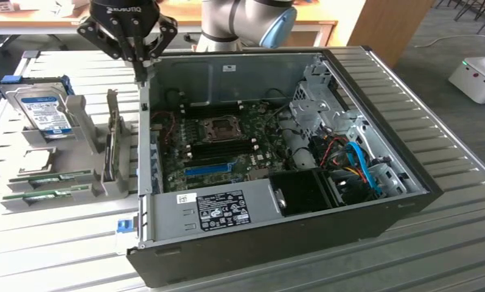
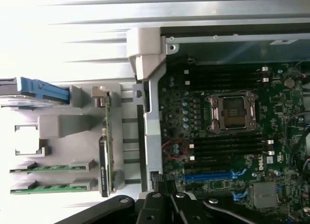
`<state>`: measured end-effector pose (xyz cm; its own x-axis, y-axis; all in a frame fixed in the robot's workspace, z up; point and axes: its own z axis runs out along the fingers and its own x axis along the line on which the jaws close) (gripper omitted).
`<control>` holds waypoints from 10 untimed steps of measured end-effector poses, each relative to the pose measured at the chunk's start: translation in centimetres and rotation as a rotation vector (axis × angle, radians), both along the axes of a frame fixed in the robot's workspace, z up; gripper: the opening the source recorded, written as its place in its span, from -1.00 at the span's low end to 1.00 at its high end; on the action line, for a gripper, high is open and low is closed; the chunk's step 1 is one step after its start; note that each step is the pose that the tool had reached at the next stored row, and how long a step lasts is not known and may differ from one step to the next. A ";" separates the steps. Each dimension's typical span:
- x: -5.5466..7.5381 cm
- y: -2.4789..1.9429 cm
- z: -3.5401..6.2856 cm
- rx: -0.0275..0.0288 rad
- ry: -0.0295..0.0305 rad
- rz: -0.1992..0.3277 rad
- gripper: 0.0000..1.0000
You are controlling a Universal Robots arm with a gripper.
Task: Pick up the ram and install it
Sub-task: 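Reach for the ram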
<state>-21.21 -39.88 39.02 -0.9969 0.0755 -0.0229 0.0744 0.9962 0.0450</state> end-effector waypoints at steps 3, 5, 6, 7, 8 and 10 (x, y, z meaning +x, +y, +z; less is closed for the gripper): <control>-0.8 0.00 -0.03 0.0000 0.0001 0.000 -0.79; -1.3 0.00 -0.05 0.0001 0.0002 0.000 -0.79; -1.6 0.00 -0.06 0.0000 0.0003 0.000 -0.79; -1.9 0.00 -0.07 0.0000 0.0004 0.000 -0.79; -2.2 0.00 -0.08 0.0000 0.0005 0.000 -0.79; -2.7 0.00 -0.11 0.0000 0.0005 0.000 -0.79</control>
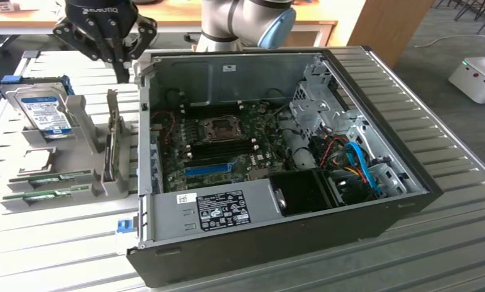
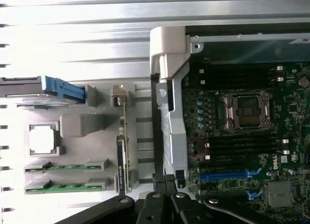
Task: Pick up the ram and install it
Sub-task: 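Reach for the ram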
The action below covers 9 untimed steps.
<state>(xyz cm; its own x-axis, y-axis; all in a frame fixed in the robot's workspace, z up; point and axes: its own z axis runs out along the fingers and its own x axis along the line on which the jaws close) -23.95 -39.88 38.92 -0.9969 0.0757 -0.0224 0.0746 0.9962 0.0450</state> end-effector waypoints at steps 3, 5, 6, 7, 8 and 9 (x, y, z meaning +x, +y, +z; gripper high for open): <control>-0.8 0.00 -0.03 0.0000 0.0002 0.000 -0.79; -1.5 0.00 -0.06 0.0000 0.0003 0.000 -0.79; -1.7 0.00 -0.07 0.0000 0.0003 0.000 -0.79; -2.0 0.00 -0.08 0.0000 0.0004 0.000 -0.79; -2.3 0.00 -0.09 0.0000 0.0004 0.000 -0.79; -2.6 0.00 -0.10 0.0000 0.0004 0.000 -0.79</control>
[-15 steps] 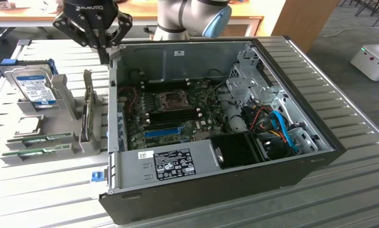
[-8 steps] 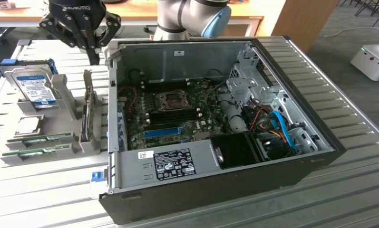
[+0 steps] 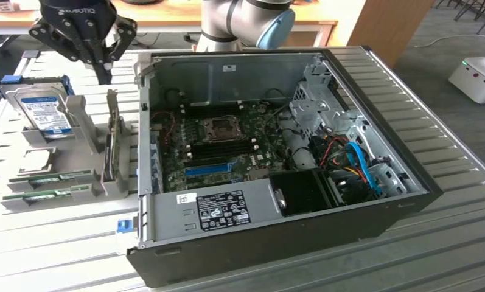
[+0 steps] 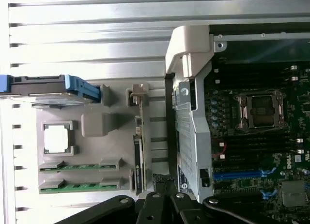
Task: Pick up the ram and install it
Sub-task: 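Reach for the ram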
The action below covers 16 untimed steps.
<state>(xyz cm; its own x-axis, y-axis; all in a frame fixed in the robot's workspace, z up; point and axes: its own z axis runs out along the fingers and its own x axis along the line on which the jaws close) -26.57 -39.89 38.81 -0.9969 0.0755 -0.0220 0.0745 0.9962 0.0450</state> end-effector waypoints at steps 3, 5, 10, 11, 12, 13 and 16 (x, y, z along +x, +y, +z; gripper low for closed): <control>-0.9 0.00 -0.03 0.0000 0.0002 0.000 -0.79; -1.5 0.00 -0.06 0.0000 0.0003 0.000 -0.79; -2.9 0.00 -0.11 0.0000 0.0007 0.000 -0.79; -3.2 0.00 -0.12 0.0000 0.0007 0.000 -0.79; -3.5 0.00 -0.14 0.0000 0.0007 0.000 -0.79; -3.9 0.00 -0.15 0.0001 0.0008 0.000 -0.79; -4.8 0.00 -0.18 -0.0001 0.0011 0.000 -0.79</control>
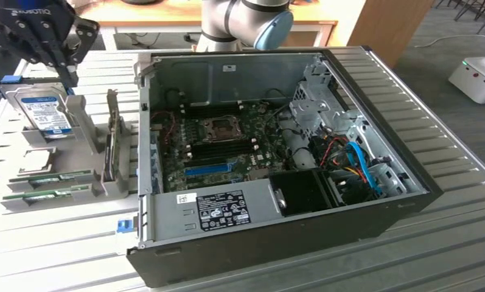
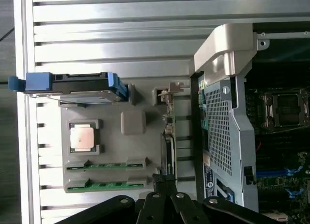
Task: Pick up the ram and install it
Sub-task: 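Reach for the ram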
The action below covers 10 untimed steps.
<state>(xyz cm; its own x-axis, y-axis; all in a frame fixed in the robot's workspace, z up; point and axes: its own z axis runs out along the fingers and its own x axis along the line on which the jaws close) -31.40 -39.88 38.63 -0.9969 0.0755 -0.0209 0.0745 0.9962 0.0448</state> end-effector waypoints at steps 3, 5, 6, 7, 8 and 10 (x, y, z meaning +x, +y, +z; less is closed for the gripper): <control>-0.9 0.00 -0.05 0.0001 0.0002 0.000 -0.79; -1.6 0.00 -0.08 0.0001 0.0007 0.000 -0.79; -1.8 0.00 -0.09 0.0001 0.0010 0.000 -0.79; -2.1 0.00 -0.11 0.0000 0.0014 0.000 -0.79; -2.4 0.00 -0.12 0.0000 0.0018 0.000 -0.79; -2.9 0.00 -0.16 0.0001 0.0026 0.000 -0.79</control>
